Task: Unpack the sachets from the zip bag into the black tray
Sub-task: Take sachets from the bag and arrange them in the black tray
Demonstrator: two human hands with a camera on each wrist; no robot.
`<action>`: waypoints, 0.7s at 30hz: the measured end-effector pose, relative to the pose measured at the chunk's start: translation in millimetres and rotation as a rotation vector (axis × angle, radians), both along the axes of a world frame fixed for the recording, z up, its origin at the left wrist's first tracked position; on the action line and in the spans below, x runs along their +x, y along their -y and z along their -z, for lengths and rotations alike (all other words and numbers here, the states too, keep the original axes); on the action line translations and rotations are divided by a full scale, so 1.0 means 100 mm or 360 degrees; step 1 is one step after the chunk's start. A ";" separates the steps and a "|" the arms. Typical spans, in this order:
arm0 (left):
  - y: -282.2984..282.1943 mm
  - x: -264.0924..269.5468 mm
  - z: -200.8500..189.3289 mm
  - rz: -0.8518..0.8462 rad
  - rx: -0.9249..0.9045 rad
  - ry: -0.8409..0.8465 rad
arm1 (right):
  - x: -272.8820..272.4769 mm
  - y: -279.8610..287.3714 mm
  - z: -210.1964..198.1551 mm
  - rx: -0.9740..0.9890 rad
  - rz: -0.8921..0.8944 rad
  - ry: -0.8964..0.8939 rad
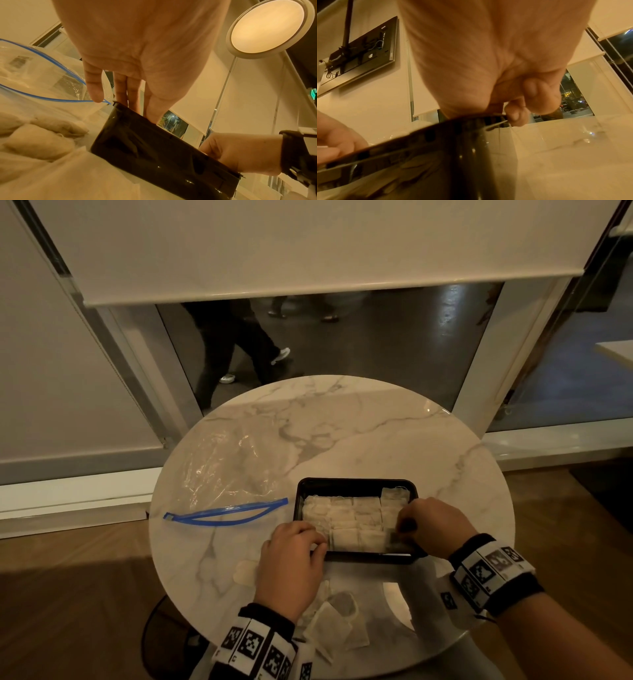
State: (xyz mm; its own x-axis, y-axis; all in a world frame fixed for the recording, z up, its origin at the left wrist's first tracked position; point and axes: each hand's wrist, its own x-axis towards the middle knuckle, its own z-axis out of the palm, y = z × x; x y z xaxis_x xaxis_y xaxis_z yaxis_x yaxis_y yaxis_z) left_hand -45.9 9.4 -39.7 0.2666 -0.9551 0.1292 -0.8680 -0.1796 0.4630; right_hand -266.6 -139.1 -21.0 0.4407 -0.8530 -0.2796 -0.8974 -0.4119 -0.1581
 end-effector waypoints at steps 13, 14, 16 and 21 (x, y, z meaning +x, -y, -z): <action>0.00 0.00 -0.02 -0.0004 0.0031 -0.0041 | 0.02 0.04 -0.09 -0.0219 0.0123 0.0267; 0.01 0.00 -0.02 -0.0004 0.0030 -0.0046 | 0.03 0.06 -0.09 -0.0211 0.0119 0.0231; 0.01 -0.01 -0.02 0.0002 0.0032 -0.0051 | 0.06 0.09 -0.11 -0.0178 0.0116 0.0190; 0.01 -0.02 -0.04 -0.0007 0.0033 -0.0070 | 0.15 0.14 -0.16 -0.0034 0.0096 0.0107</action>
